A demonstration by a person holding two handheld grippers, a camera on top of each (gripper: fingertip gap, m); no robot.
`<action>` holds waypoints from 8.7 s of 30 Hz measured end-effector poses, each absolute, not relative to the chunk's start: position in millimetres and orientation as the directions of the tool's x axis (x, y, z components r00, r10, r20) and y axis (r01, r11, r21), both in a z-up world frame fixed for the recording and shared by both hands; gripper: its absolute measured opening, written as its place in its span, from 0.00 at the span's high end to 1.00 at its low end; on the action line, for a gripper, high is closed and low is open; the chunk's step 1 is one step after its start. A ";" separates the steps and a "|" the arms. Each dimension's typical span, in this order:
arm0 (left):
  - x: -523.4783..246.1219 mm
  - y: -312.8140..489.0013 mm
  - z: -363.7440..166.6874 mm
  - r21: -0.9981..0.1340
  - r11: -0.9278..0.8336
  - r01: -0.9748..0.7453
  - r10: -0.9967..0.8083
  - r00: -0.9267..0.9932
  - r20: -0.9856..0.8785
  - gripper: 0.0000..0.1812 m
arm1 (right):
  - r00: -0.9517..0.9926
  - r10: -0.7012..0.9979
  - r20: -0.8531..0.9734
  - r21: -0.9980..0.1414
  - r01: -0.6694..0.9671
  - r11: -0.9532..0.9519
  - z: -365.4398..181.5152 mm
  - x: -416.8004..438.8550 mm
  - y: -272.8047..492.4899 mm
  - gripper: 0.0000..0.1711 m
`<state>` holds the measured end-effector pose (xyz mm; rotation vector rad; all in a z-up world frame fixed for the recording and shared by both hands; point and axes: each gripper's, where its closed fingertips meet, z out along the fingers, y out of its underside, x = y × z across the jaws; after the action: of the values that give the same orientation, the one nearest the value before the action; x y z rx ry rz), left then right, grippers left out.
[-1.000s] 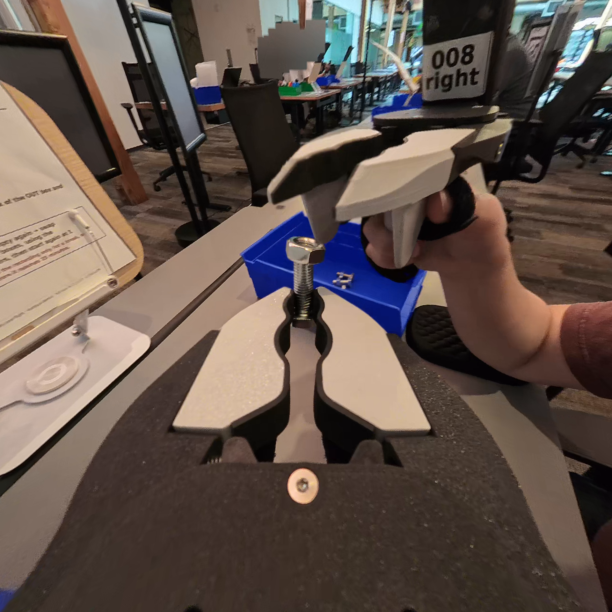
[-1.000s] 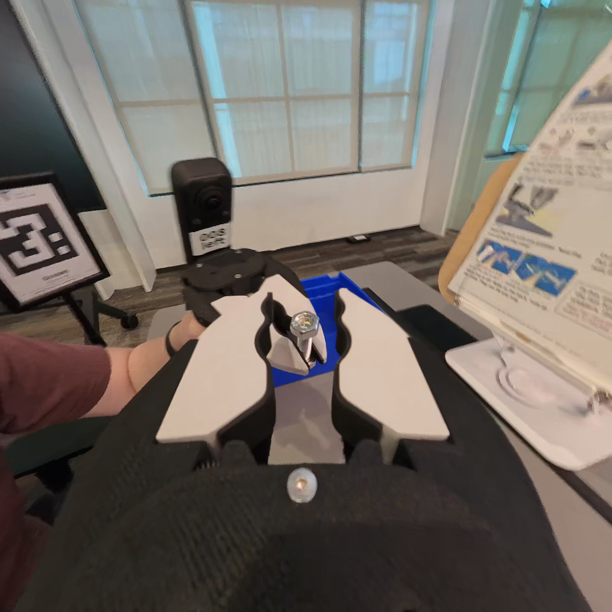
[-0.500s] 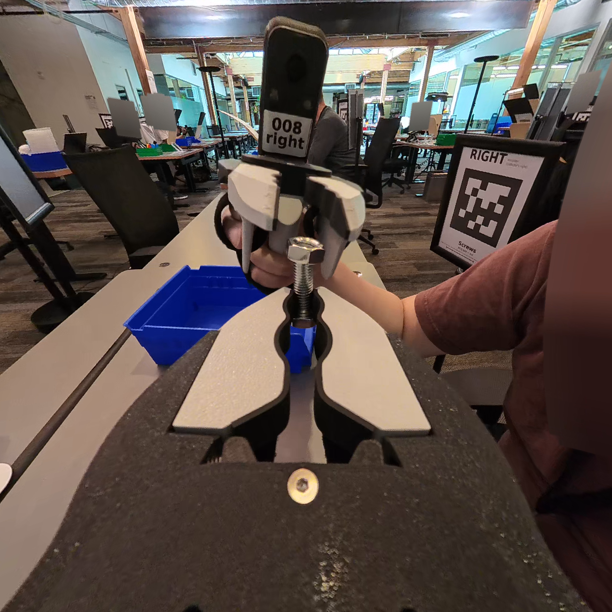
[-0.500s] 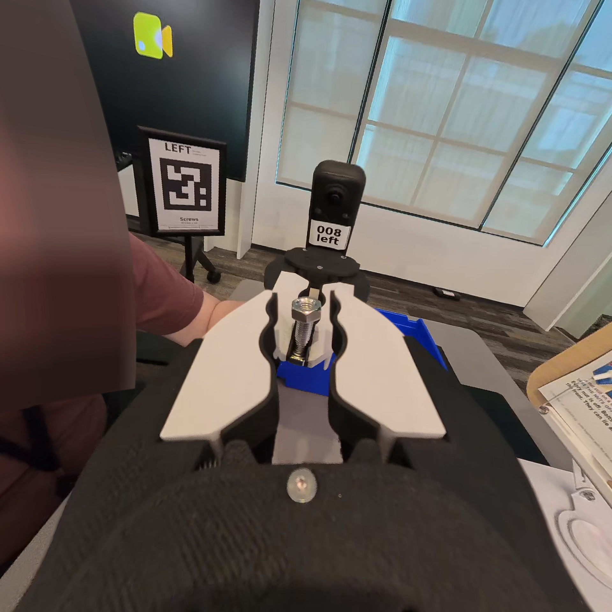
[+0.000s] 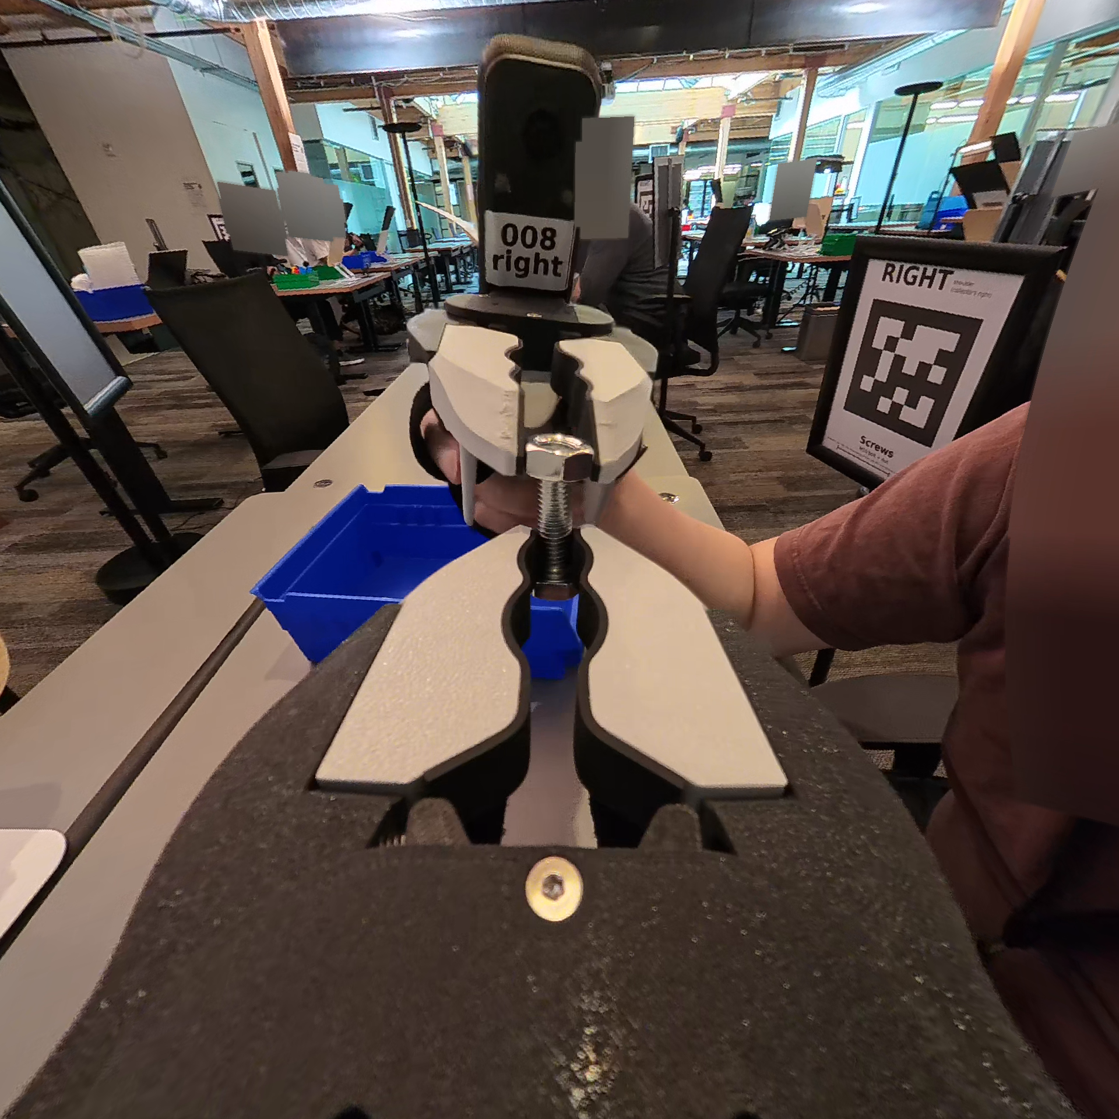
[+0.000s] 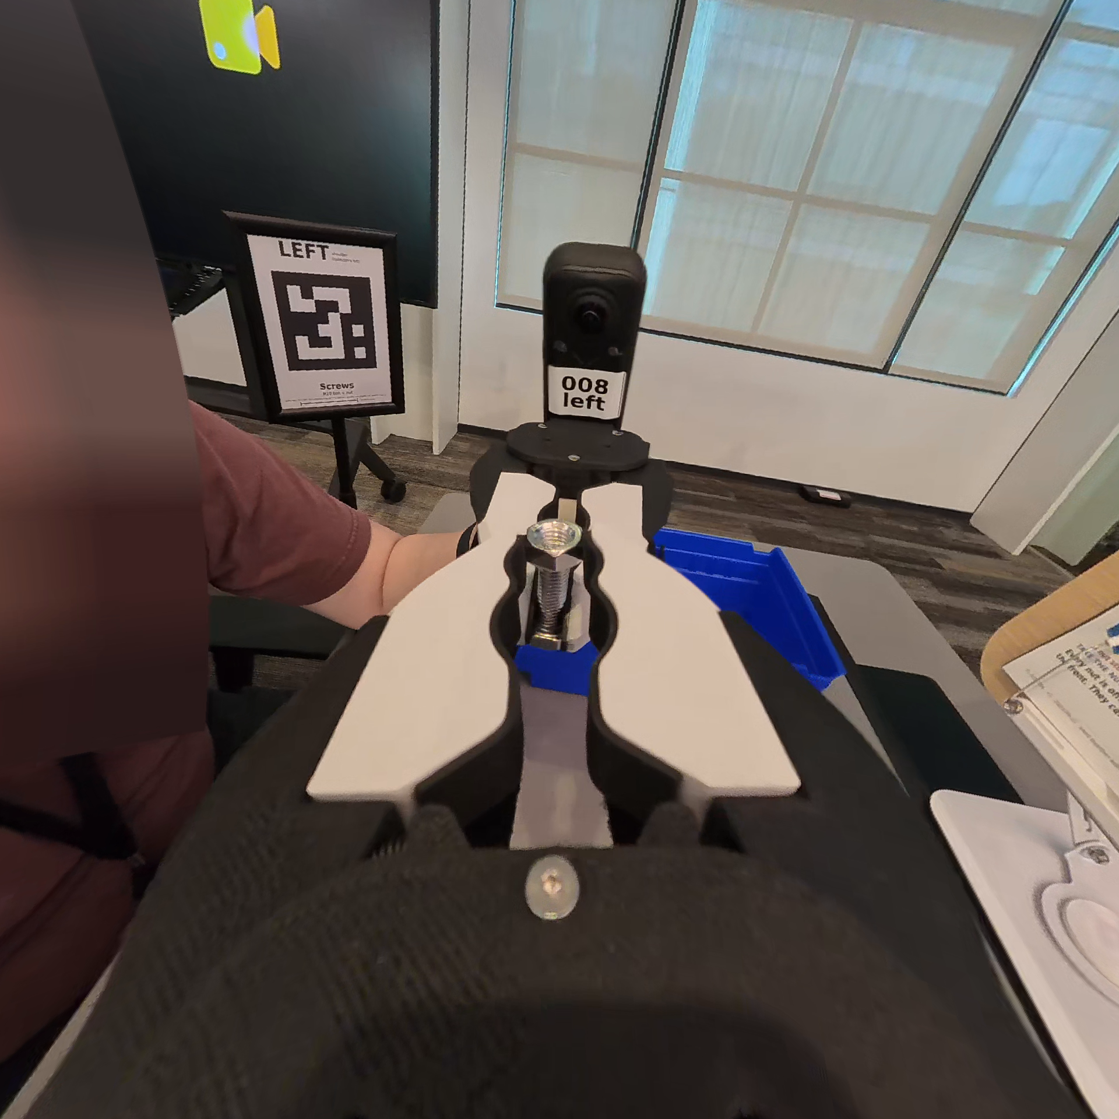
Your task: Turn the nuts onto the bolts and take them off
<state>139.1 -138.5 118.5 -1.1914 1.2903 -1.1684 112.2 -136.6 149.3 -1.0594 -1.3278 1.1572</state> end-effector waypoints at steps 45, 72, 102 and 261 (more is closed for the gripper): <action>137.9 -154.3 124.1 -0.999 0.000 -0.037 -0.995 -0.101 0.004 0.95 | -0.193 0.981 0.032 -0.998 -0.056 0.021 155.6 109.8 -150.1 0.89; 134.0 -111.7 102.0 -0.982 -0.022 -0.185 -0.983 0.183 -0.013 0.95 | 0.205 0.978 -0.031 -0.987 0.148 -0.063 131.1 106.7 -104.2 0.89; 138.5 -141.7 115.0 -0.992 0.031 -0.124 -0.999 0.020 -0.034 0.95 | -0.070 0.995 0.077 -0.997 0.017 0.079 149.8 112.2 -137.4 0.89; 128.9 -113.7 124.0 -0.987 0.140 -0.075 -0.970 0.190 -0.152 0.95 | 0.076 0.945 0.317 -0.948 0.016 0.317 155.0 108.6 -133.3 0.64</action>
<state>128.9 -113.7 124.0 -1.2305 1.1733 -0.9288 108.6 -133.3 155.0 -1.0072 -1.2907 0.9130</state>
